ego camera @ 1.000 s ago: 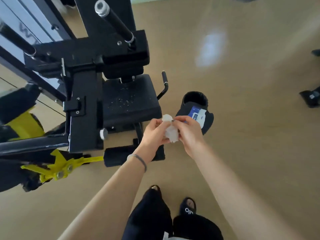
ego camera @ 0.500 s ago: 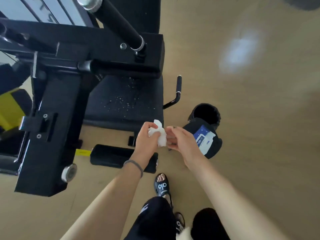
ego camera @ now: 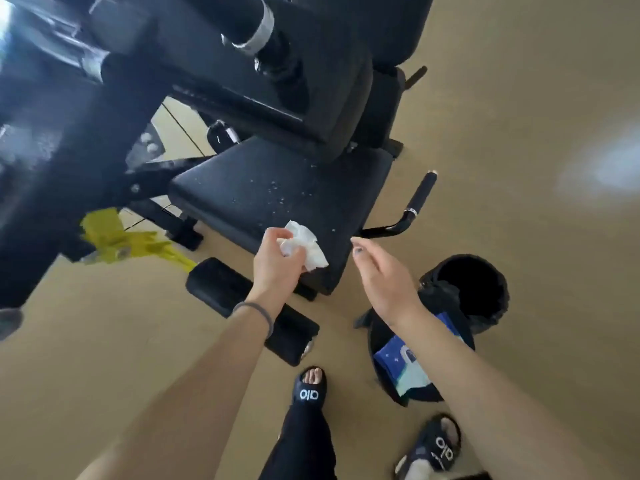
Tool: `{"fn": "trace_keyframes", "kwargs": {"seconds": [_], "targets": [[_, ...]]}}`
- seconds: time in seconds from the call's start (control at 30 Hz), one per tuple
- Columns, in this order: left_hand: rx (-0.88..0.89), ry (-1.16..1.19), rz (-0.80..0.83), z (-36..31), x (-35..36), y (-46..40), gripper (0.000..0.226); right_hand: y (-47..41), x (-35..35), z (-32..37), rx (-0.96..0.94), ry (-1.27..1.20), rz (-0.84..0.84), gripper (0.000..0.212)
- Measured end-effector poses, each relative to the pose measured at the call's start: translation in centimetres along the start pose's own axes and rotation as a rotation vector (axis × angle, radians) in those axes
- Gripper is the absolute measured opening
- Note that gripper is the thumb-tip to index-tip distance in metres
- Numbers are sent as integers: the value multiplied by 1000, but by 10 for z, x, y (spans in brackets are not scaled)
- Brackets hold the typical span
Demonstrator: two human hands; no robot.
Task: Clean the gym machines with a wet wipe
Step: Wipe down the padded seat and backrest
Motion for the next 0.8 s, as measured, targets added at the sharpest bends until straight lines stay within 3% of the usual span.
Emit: {"fn": "trace_keyframes", "kwargs": {"seconds": [0.1,0.23,0.47,0.6,0.8], "targets": [[44,-16,-127,12,12,-20,22,-22,9,-19,-141,114,96,43],[265,-282,-237,24,39,-45,12,-54,31,-48,-290,165,125,47],[561,-542,-624,40,54,-67,16,-111,72,-86,-548,218,-71,55],[736,-603,-543,33,66,-70,17,-128,82,-101,-591,173,-142,62],[801,-606,-370,39,86,-43,27,-128,82,-104,-620,96,-183,78]]}}
Point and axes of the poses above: each hand's wrist, its own y-axis away from the middle knuckle, its own x-axis out of the palm, z = x × y, the point moved 7 cm from there along -y, towards the middle knuckle, and after that the axes turned 6 degrees about -x, right-handed, at the moved point
